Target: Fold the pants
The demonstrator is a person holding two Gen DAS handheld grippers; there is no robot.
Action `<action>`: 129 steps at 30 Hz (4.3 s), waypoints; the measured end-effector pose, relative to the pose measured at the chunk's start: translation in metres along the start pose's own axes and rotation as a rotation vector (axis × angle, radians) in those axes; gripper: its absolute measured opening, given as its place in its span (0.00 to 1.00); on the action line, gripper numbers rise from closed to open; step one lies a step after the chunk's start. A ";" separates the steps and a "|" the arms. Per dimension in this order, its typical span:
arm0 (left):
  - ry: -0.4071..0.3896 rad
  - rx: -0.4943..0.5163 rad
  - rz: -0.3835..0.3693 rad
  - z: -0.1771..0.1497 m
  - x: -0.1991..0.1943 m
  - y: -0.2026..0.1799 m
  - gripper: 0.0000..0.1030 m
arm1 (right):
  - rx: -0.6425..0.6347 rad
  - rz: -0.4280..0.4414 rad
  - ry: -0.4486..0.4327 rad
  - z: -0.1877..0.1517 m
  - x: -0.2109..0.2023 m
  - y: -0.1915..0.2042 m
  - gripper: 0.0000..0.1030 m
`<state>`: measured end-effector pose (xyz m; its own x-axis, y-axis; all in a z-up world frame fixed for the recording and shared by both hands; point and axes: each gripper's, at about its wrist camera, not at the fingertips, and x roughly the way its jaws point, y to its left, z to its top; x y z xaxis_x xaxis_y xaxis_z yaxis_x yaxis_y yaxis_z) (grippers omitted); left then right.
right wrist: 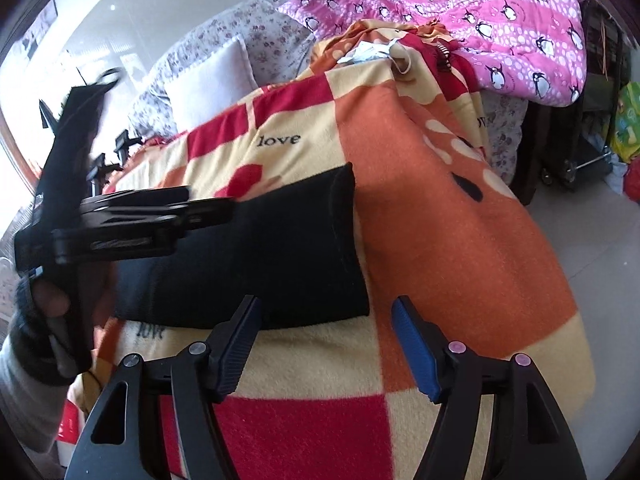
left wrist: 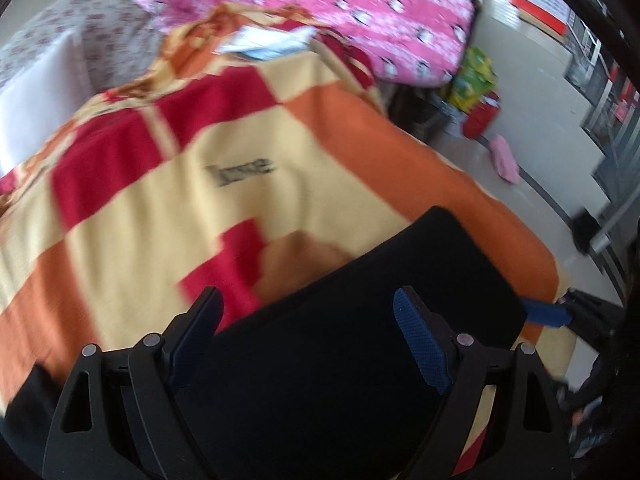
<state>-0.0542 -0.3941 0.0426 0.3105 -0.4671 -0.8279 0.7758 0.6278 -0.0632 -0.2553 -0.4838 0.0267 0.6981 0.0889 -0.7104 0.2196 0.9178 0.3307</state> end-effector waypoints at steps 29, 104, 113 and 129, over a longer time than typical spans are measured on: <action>-0.178 -0.096 0.116 -0.025 -0.127 0.100 0.81 | -0.153 0.344 -0.102 0.035 0.003 0.103 0.14; -0.088 -0.453 0.316 -0.162 -0.138 0.170 0.56 | -0.378 0.207 0.100 0.031 0.085 0.214 0.45; -0.155 -0.485 0.412 -0.180 -0.168 0.192 0.68 | -0.442 0.186 0.106 0.024 0.087 0.243 0.47; -0.156 -0.546 0.442 -0.206 -0.179 0.211 0.73 | -0.499 0.160 0.156 0.012 0.111 0.269 0.58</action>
<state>-0.0591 -0.0501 0.0631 0.6387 -0.1548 -0.7537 0.1866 0.9815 -0.0434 -0.1101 -0.2318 0.0440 0.5783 0.2636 -0.7721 -0.2576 0.9569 0.1338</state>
